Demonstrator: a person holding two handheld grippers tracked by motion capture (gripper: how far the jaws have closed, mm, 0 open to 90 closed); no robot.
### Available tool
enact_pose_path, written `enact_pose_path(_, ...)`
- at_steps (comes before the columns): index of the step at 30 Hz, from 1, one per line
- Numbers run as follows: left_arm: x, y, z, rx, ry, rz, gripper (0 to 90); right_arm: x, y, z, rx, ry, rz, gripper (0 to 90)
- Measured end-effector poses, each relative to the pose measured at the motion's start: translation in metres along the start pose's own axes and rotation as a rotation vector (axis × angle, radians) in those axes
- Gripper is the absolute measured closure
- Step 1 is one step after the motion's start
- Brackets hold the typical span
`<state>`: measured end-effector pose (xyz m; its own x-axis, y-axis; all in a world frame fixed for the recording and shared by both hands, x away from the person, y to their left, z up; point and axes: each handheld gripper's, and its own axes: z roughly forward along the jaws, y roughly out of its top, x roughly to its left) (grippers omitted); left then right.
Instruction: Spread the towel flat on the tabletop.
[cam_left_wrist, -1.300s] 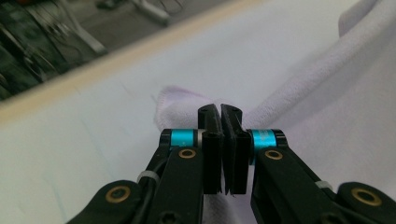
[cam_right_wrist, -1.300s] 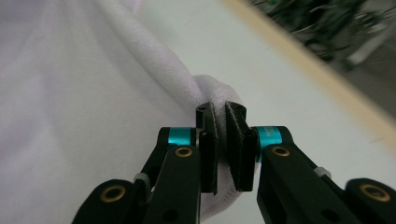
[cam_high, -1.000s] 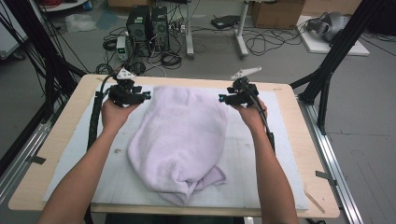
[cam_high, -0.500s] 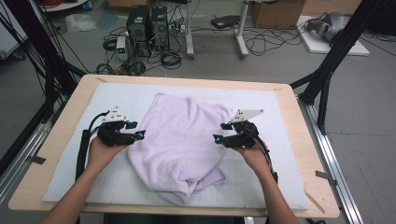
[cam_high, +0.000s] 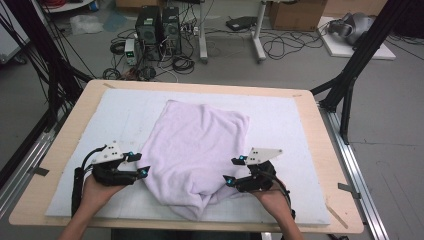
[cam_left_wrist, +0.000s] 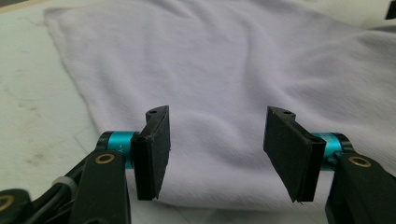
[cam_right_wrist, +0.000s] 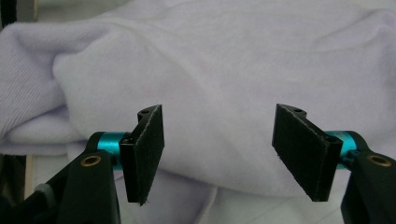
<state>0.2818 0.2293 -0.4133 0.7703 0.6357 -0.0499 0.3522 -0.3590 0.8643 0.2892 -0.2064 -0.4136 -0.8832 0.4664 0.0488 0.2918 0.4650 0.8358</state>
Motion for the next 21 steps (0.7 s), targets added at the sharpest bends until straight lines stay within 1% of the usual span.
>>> enact_pose_path(1,-0.002,-0.001,-0.001,0.011,-0.007,0.015,41.7,0.0,0.0,0.0,0.0,0.0,0.0,33.1)
enact_pose_path(2,-0.003,-0.003,-0.002,0.02,-0.013,0.028,41.7,0.002,-0.003,-0.001,-0.006,0.011,0.011,32.9)
enact_pose_path(4,-0.003,-0.006,-0.001,0.024,-0.045,0.032,41.9,0.006,-0.007,-0.001,-0.017,0.034,0.021,32.4)
enact_pose_path(5,-0.002,-0.007,0.0,0.034,-0.063,0.037,43.1,0.009,-0.009,-0.002,-0.023,0.044,0.012,32.4)
enact_pose_path(7,-0.002,-0.009,0.004,0.052,-0.082,0.044,44.0,0.014,-0.009,-0.001,-0.021,0.062,-0.003,32.4)
enact_pose_path(8,-0.003,-0.01,0.007,0.064,-0.093,0.048,44.4,0.016,-0.009,0.0,-0.018,0.061,-0.017,32.4)
enact_pose_path(9,-0.004,-0.011,0.011,0.085,-0.104,0.06,45.1,0.017,-0.009,0.003,-0.013,0.07,-0.028,32.4)
enact_pose_path(11,-0.007,-0.012,0.017,0.115,-0.114,0.075,47.2,0.021,-0.008,0.01,0.012,0.076,-0.05,32.6)
enact_pose_path(12,-0.008,-0.012,0.021,0.135,-0.121,0.087,51.1,0.023,-0.006,0.018,0.034,0.085,-0.062,33.8)
enact_pose_path(13,-0.011,-0.012,0.03,0.192,-0.1,0.101,53.3,0.024,-0.005,0.021,0.044,0.084,-0.062,35.1)
enact_pose_path(14,-0.011,-0.012,0.03,0.192,-0.1,0.101,57.4,0.024,-0.005,0.021,0.044,0.084,-0.062,35.1)
enact_pose_path(15,-0.012,-0.013,0.034,0.204,-0.106,0.108,57.4,0.025,-0.003,0.024,0.053,0.078,-0.062,37.3)
enact_pose_path(16,-0.013,-0.012,0.036,0.204,-0.105,0.117,67.7,0.026,-0.001,0.03,0.062,0.084,-0.069,47.6)
enact_pose_path(17,-0.013,-0.011,0.036,0.201,-0.103,0.115,67.7,0.026,-0.001,0.03,0.062,0.084,-0.069,47.6)
enact_pose_path(18,-0.012,-0.01,0.037,0.202,-0.112,0.11,74.7,0.026,-0.001,0.032,0.068,0.091,-0.074,53.4)
enact_pose_path(19,-0.013,-0.01,0.037,0.202,-0.117,0.113,81.2,0.026,0.0,0.034,0.075,0.1,-0.079,60.4)
enact_pose_path(20,-0.013,-0.01,0.037,0.207,-0.116,0.114,89.2,0.027,0.0,0.038,0.096,0.105,-0.092,74.1)
enact_pose_path(21,-0.013,-0.009,0.036,0.207,-0.115,0.111,89.4,0.027,0.0,0.038,0.096,0.105,-0.092,74.1)
